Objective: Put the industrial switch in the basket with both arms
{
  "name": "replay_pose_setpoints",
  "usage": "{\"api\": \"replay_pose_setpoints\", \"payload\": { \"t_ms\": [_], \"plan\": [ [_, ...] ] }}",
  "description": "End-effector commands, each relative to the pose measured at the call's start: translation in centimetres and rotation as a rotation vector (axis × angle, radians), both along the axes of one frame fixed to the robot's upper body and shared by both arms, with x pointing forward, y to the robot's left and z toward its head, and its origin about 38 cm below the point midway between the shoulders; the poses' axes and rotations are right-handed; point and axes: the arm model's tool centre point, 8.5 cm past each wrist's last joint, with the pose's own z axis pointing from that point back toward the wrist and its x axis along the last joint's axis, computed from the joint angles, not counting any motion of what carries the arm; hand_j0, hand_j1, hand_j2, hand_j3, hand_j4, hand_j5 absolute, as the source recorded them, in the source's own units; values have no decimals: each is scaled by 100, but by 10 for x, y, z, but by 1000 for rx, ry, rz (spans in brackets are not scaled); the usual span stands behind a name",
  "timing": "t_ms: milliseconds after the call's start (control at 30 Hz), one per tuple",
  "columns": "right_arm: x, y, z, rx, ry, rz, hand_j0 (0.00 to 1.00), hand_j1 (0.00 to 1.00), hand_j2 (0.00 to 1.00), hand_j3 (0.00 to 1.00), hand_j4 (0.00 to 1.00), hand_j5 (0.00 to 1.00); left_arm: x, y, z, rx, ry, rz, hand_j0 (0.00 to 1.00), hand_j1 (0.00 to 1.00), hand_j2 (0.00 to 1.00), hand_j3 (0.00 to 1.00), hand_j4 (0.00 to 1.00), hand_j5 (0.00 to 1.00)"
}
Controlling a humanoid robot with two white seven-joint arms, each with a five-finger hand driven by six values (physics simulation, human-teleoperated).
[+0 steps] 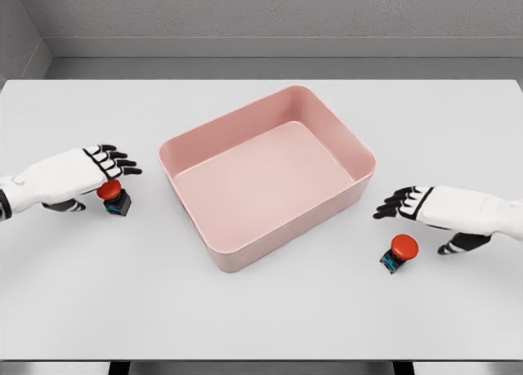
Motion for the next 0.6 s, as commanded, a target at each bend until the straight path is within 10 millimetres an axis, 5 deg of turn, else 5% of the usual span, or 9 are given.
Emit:
{"api": "replay_pose_setpoints", "payload": {
  "t_ms": [0,567],
  "plan": [
    [0,3,0,12,0,2,100,100,100,100,100,100,2,-1,-8,-3,10,11,100,100,100,100,100,100],
    [-13,7,-22,27,60,9,100,100,100,100,100,100,-3,-20,-11,-16,13,-41,100,100,100,100,100,100]
  ]
}}
